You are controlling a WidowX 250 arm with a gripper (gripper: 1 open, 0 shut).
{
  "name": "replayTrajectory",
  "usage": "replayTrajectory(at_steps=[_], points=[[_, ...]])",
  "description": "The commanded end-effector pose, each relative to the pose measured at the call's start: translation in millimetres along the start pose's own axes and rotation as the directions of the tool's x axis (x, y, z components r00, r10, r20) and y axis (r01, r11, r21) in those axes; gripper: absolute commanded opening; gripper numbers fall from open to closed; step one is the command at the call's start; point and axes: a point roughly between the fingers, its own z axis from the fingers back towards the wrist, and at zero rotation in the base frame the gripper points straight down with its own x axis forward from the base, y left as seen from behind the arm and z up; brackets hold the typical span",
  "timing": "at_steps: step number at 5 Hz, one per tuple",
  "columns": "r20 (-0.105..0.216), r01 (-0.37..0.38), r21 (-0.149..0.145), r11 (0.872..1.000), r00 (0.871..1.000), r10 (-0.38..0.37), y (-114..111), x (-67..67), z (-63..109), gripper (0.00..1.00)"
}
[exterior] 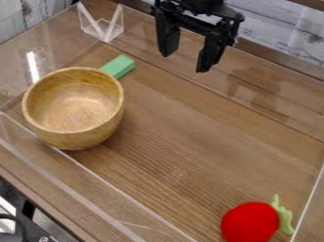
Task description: Move the red fruit to the left side of the table
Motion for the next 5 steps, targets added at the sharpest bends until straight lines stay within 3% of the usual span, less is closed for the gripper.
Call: replayTrajectory(at_steps=[1, 2, 3, 4, 5], points=[[-0.034, 0.069, -0.004, 0.998, 0.997, -0.069, -3.2, -7.3, -11.3, 1.00], [-0.052, 0.105, -0.027, 0.994, 0.993, -0.106, -34.0, -24.5, -11.9, 1.00], [-0.053, 0.240, -0.038, 0.970, 0.969, -0.242, -73.6, -35.8, -28.9, 1.00], [-0.051, 0.365, -0.048, 0.930, 0.929, -0.368, -112.1, -47.1, -46.2, 1.00], [-0.047, 0.428, -0.058, 0.902, 0.901, -0.431, -136.9, -55.4, -66.9, 1.00]])
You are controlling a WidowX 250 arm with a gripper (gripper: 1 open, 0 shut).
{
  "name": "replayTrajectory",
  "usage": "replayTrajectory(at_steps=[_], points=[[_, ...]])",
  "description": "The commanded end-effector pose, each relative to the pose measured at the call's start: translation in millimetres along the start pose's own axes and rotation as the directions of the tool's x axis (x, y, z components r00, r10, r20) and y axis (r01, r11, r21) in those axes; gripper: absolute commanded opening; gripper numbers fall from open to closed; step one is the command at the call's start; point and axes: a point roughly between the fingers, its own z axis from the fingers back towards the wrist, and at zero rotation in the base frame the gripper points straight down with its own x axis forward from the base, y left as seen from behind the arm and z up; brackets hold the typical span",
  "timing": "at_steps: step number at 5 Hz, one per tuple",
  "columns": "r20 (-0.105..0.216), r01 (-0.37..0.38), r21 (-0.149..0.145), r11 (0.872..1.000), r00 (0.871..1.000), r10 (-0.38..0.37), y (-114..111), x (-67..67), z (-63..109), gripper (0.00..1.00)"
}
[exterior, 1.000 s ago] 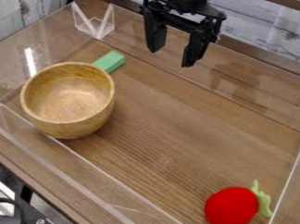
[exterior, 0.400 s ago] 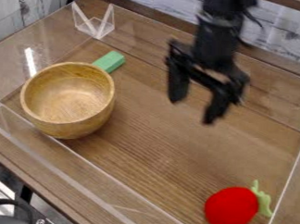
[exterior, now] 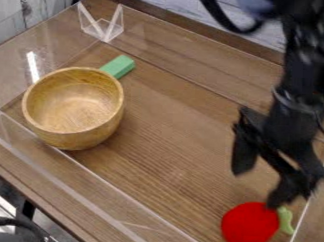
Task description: Move the red fruit to the left side of the table
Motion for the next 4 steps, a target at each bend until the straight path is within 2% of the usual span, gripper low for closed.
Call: replayTrajectory(at_steps=[1, 2, 3, 4], points=[[0.033, -0.037, -0.011, 0.999, 0.999, 0.037, -0.3, 4.8, -6.7, 1.00], [0.044, -0.093, -0.015, 0.996, 0.995, 0.094, 5.7, 1.6, -13.6, 1.00], [0.058, -0.120, -0.010, 0.993, 0.991, 0.121, 2.6, -7.0, -12.0, 1.00], [0.086, -0.149, 0.006, 0.989, 0.985, 0.148, -2.6, -12.5, -5.6, 1.00]])
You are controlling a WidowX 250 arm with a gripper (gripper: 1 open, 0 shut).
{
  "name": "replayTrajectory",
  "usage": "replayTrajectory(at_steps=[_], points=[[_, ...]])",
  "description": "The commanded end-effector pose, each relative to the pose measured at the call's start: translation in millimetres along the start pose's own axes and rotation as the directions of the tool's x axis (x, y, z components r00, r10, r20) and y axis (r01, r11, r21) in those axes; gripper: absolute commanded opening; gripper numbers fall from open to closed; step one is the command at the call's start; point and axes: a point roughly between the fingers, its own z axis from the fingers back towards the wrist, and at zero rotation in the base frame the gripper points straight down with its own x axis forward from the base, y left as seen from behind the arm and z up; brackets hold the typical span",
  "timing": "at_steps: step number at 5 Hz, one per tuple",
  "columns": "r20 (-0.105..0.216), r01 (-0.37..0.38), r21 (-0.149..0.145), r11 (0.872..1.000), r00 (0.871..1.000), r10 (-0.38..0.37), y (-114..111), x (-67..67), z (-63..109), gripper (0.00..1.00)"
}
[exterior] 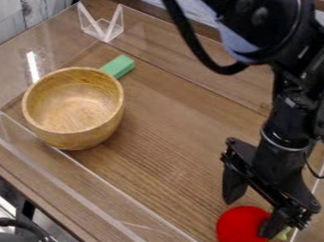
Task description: Move the red fruit to the left side of the table
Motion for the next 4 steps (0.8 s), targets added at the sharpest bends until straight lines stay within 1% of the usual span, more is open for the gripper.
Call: replayTrajectory(at_steps=[1, 2, 3, 4], points=[[0.069, 0.013, -0.006, 1.000, 0.998, -0.012, -10.1, 6.5, 13.5, 1.00], [0.086, 0.015, -0.005, 1.000, 0.996, -0.015, -15.9, 9.9, 12.8, 1.00], [0.102, -0.008, -0.008, 1.000, 0.995, 0.009, -7.3, 10.5, 13.6, 1.00], [0.111, -0.028, -0.013, 1.000, 0.993, 0.030, 2.1, 10.3, 13.8, 1.00]])
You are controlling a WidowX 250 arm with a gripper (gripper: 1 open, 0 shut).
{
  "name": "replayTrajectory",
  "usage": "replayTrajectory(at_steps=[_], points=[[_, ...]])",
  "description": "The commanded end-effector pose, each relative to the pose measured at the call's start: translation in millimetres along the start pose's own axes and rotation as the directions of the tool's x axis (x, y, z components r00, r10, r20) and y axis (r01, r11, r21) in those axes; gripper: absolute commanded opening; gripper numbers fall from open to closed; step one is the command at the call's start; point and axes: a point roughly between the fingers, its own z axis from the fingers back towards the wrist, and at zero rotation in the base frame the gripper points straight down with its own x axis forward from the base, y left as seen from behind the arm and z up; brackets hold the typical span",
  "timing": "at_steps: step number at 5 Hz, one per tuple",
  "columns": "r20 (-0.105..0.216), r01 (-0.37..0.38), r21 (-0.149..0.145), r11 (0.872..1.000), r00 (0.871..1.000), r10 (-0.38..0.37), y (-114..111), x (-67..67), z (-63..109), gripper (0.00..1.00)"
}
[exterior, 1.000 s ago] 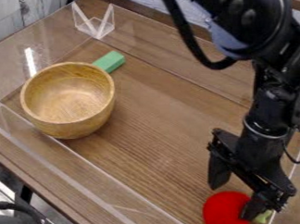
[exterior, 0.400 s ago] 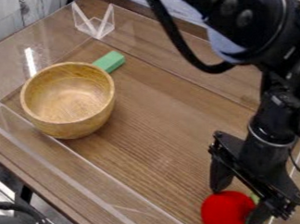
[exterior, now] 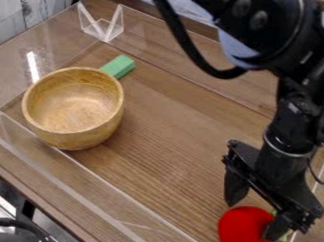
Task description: Move the red fruit to the left side of the table
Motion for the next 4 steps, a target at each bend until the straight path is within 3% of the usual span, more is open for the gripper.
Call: replayTrajectory(at_steps=[1, 2, 4], points=[[0.070, -0.018, -0.016, 1.000, 0.997, 0.020, -2.2, 4.9, 13.2, 1.00], [0.085, -0.026, -0.021, 0.999, 0.996, 0.027, -5.0, 4.4, 13.7, 1.00], [0.105, 0.105, -0.020, 0.994, 0.989, -0.102, 8.3, 4.0, 12.1, 1.00]])
